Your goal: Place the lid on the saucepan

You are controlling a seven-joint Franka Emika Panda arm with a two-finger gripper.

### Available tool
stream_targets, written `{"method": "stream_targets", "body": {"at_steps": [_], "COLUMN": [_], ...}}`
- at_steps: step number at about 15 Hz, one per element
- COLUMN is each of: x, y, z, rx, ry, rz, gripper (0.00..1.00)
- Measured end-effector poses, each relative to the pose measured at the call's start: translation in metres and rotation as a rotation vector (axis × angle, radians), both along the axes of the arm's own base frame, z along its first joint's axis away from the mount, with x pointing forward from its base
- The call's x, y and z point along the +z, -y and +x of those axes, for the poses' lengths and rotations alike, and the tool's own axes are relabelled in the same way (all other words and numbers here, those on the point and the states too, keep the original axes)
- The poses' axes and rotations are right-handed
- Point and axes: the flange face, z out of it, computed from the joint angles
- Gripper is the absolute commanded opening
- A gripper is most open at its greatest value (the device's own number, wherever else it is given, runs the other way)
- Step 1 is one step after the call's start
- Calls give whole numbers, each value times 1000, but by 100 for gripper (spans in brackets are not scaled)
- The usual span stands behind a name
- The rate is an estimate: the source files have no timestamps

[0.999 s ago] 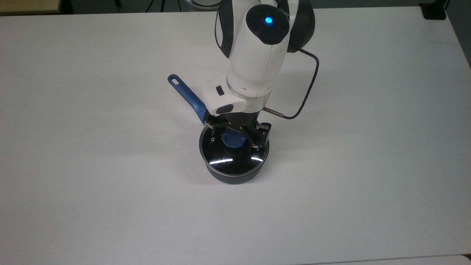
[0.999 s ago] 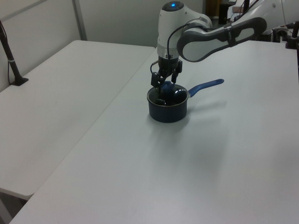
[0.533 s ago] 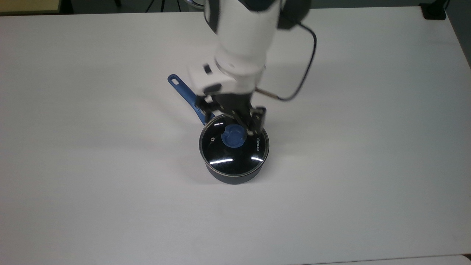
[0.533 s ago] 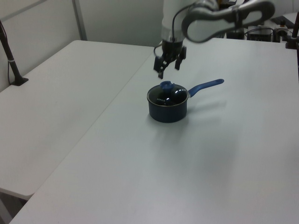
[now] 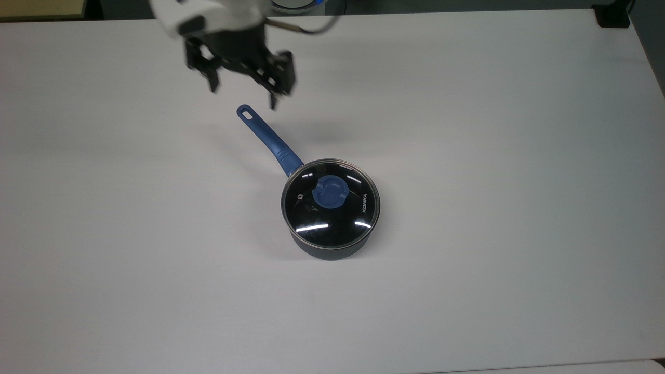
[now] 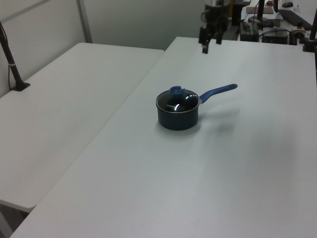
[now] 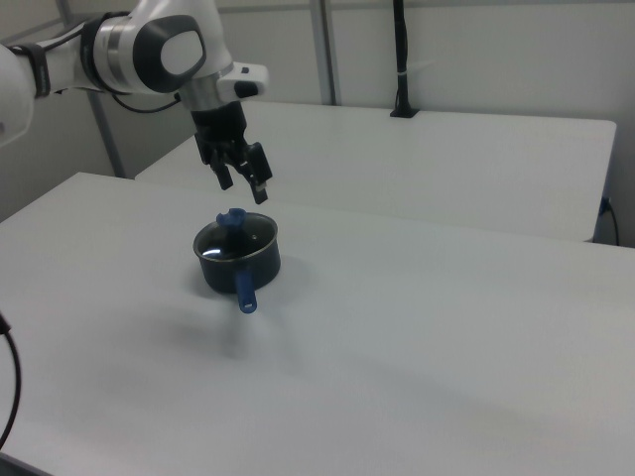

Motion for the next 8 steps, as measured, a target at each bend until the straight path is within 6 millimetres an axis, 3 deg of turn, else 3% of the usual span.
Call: {"method": "stream_targets", "body": {"at_steps": [3,8], "x": [15,15], "y": [21,15], "z": [-16,-24], "rx": [24,48], "ry": [7,0], "rz": [9,11], "gripper": [100,100]}}
